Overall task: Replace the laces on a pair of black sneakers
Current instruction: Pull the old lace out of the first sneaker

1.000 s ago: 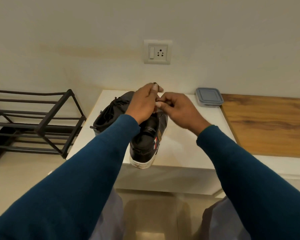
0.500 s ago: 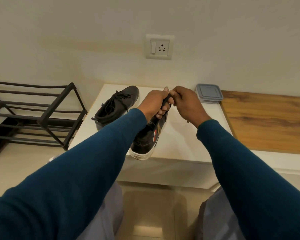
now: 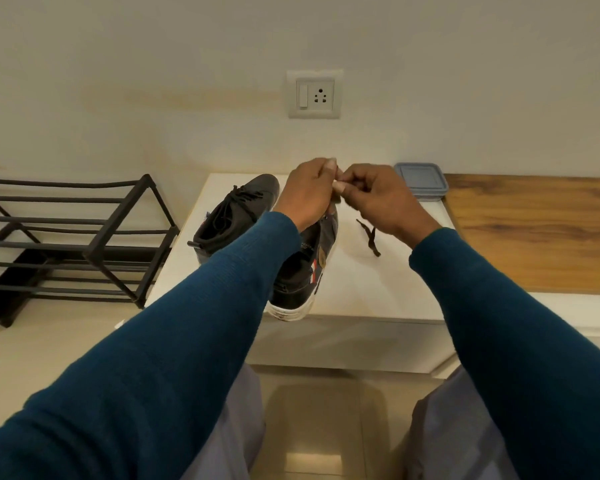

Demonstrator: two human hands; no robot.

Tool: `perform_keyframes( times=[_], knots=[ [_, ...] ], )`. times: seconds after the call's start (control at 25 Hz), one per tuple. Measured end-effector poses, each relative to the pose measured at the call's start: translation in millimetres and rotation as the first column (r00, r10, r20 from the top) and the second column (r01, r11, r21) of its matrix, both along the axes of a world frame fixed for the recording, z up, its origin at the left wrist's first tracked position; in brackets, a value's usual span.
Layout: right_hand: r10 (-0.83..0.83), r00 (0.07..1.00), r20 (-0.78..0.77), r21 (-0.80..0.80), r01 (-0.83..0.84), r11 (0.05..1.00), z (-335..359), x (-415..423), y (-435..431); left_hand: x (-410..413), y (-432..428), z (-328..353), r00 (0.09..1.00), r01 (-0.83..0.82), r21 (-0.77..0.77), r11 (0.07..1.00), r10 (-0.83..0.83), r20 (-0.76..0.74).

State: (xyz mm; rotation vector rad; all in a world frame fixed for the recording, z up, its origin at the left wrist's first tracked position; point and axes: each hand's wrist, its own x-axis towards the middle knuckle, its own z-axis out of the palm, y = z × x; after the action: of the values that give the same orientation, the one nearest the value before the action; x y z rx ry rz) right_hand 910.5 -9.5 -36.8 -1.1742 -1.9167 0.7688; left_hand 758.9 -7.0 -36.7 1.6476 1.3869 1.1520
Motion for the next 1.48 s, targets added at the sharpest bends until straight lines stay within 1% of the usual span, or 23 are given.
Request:
perform_keyframes(
  times=[0.04, 0.12, 0.16, 0.2, 0.28, 0.32, 0.36, 0.44, 0.52, 0.6, 0.68, 0.8, 0.88, 0.96, 1.08, 1.2, 1.24, 1.28, 1.32, 1.36, 1.4, 1.44, 1.48],
  knots=[
    [-0.067, 0.997, -0.029, 0.075, 0.069, 0.995, 3, 5, 3, -1, -1, -2, 0.998, 0.067, -0.067, 0.996, -0.067, -0.002],
    [-0.181, 0.983, 0.017, 0.166, 0.176, 0.97, 0, 13, 9, -1, -3, -5, 0.968, 0.218, -0.215, 0.952, -0.181, 0.176],
    [-0.214, 0.974, 0.073, 0.163, 0.2, 0.966, -3, 15, 11, -2, -4, -6, 0.939, 0.284, -0.254, 0.925, -0.215, 0.268],
    [-0.213, 0.969, 0.128, 0.127, 0.197, 0.972, -8, 15, 13, -2, -5, -9, 0.92, 0.322, -0.264, 0.909, -0.236, 0.312],
    [-0.138, 0.951, 0.276, 0.036, 0.133, 0.99, -18, 9, 12, 1, -8, -14, 0.913, 0.339, -0.239, 0.91, -0.257, 0.315],
    [-0.115, 0.936, 0.331, 0.013, 0.117, 0.993, -21, 5, 11, 3, -9, -15, 0.915, 0.33, -0.225, 0.917, -0.252, 0.315],
    [-0.125, 0.931, 0.344, 0.005, 0.132, 0.991, -22, 2, 11, 6, -8, -15, 0.914, 0.315, -0.216, 0.924, -0.233, 0.333],
    [-0.171, 0.953, 0.251, -0.07, 0.194, 0.978, -21, -4, 10, 12, -6, -13, 0.885, 0.275, -0.224, 0.935, -0.154, 0.44],
    [-0.19, 0.968, 0.166, -0.149, 0.215, 0.965, -22, -9, 9, 17, 2, -5, 0.808, 0.246, -0.231, 0.941, -0.068, 0.585],
    [-0.185, 0.962, 0.203, -0.153, 0.218, 0.964, -27, -14, 10, 18, 8, 1, 0.748, 0.21, -0.229, 0.95, -0.005, 0.664],
    [-0.162, 0.944, 0.286, -0.127, 0.206, 0.97, -30, -16, 8, 21, 9, 3, 0.724, 0.167, -0.223, 0.96, 0.034, 0.689],
    [-0.128, 0.926, 0.356, -0.105, 0.175, 0.979, -37, -16, 7, 20, 2, -2, 0.739, 0.138, -0.189, 0.972, 0.026, 0.673],
    [-0.122, 0.921, 0.371, -0.103, 0.171, 0.98, -39, -14, 6, 22, 0, -7, 0.74, 0.14, -0.177, 0.974, 0.016, 0.673],
    [-0.124, 0.915, 0.383, -0.092, 0.171, 0.981, -39, -13, 5, 23, 4, -7, 0.743, 0.135, -0.205, 0.969, 0.037, 0.668],
    [-0.12, 0.909, 0.398, -0.116, 0.179, 0.977, -38, -8, 1, 26, 4, -12, 0.714, 0.166, -0.212, 0.963, 0.031, 0.7],
    [-0.109, 0.914, 0.391, -0.098, 0.159, 0.982, -33, -7, -3, 30, 6, -9, 0.704, 0.114, -0.174, 0.978, 0.044, 0.709],
    [-0.095, 0.918, 0.384, -0.07, 0.132, 0.989, -30, -8, -3, 28, 8, -7, 0.73, 0.06, -0.146, 0.988, 0.056, 0.681],
    [-0.083, 0.929, 0.36, -0.044, 0.106, 0.993, -25, -7, -3, 25, 10, -3, 0.805, -0.017, -0.112, 0.994, 0.08, 0.588],
    [-0.076, 0.948, 0.31, -0.026, 0.088, 0.996, -21, -7, -3, 21, 11, 1, 0.904, -0.089, -0.059, 0.994, 0.105, 0.414],
    [-0.072, 0.969, 0.238, -0.008, 0.076, 0.997, -16, -7, -4, 16, 10, 4, 0.977, -0.105, 0.011, 0.994, 0.101, 0.19],
    [-0.079, 0.983, 0.164, 0.027, 0.076, 0.997, -12, -4, -3, 12, 9, 6, 0.997, -0.065, 0.069, 0.996, 0.067, -0.027],
    [-0.082, 0.989, 0.119, 0.081, 0.073, 0.994, -9, 0, -2, 8, 9, 5, 0.987, -0.011, 0.071, 0.997, 0.022, -0.159],
    [-0.08, 0.99, 0.116, 0.148, 0.063, 0.987, -6, 5, -1, 7, 6, 5, 0.982, 0.03, 0.037, 0.999, -0.023, -0.188]
  ],
)
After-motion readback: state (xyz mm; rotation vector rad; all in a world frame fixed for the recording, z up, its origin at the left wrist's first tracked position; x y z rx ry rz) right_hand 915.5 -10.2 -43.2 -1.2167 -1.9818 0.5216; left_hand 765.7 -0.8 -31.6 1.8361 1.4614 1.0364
